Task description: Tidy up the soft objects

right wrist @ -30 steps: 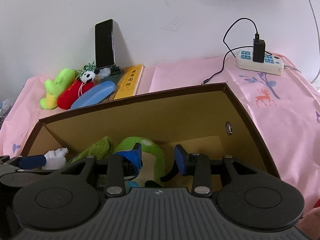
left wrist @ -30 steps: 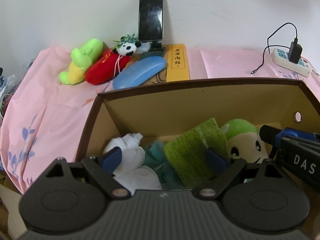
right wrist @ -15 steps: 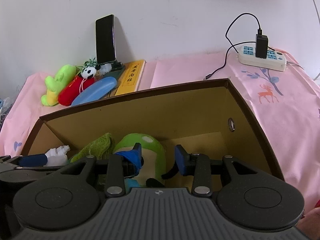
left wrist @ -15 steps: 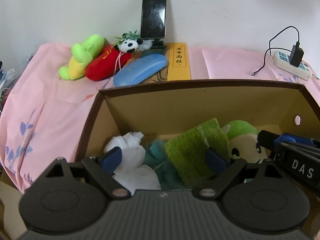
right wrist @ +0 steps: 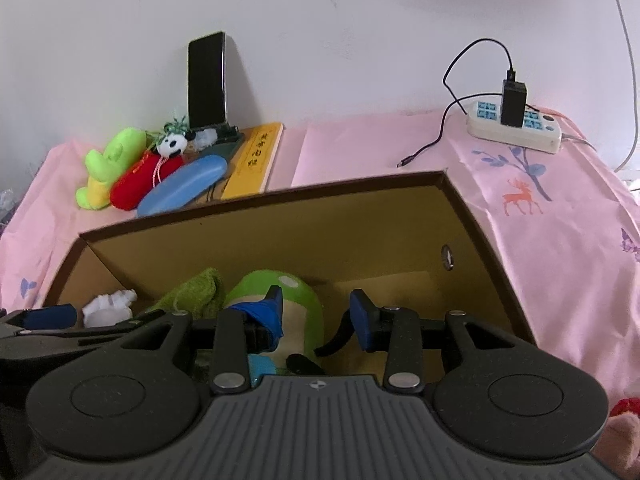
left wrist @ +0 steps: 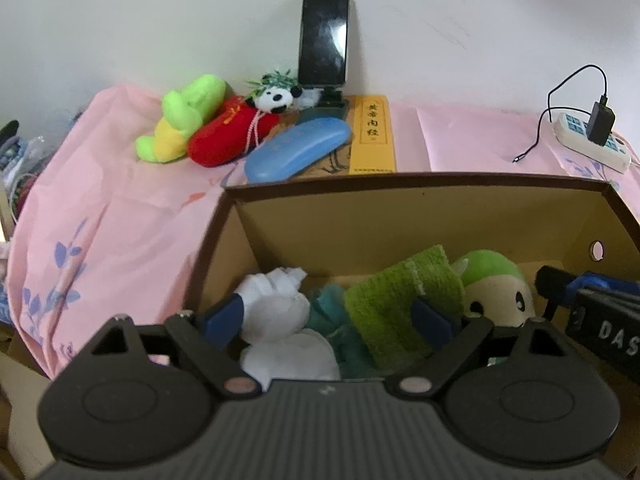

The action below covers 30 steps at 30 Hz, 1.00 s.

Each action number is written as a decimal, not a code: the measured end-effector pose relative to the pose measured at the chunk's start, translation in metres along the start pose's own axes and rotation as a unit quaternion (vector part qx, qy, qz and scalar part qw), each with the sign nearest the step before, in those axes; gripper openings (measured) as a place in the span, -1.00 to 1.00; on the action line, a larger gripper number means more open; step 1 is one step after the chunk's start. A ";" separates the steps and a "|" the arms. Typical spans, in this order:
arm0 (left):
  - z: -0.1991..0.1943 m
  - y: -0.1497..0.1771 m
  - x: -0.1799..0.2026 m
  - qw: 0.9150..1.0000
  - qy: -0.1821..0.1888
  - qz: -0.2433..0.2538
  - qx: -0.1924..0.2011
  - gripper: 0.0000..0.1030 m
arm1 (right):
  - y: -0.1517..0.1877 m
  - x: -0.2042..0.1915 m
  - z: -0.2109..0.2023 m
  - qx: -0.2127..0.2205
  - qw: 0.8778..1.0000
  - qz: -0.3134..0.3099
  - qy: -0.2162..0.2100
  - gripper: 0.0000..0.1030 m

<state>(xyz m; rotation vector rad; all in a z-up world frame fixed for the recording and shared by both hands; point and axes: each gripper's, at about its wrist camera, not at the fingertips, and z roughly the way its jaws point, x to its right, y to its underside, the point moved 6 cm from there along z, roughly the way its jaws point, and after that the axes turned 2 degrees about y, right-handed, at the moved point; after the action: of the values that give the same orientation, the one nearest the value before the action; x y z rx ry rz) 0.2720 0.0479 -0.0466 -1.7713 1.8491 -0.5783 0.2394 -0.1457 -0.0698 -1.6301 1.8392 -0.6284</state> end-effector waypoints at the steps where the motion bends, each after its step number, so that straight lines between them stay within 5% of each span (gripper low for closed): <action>1: -0.003 0.000 -0.001 1.000 0.000 0.000 0.000 0.80 | 0.000 0.000 -0.003 -0.001 1.000 0.000 -0.001 -0.61; 18: -0.091 -0.046 -0.013 0.999 -0.001 0.044 0.012 0.82 | -0.051 -0.023 -0.068 -0.024 0.999 -0.035 0.017 -0.60; 24: -0.095 -0.025 -0.014 0.999 0.015 0.029 -0.029 0.82 | -0.036 -0.031 -0.082 -0.052 0.998 -0.045 0.014 -0.60; 30: -0.086 0.004 -0.011 0.998 0.028 0.019 -0.058 0.82 | -0.013 -0.022 -0.076 -0.090 0.996 0.009 0.006 -0.60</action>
<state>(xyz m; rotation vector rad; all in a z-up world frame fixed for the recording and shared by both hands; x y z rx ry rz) 0.2148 0.0551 0.0186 -1.8068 1.9870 -0.5199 0.1971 -0.1284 -0.0041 -1.7259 1.9663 -0.4770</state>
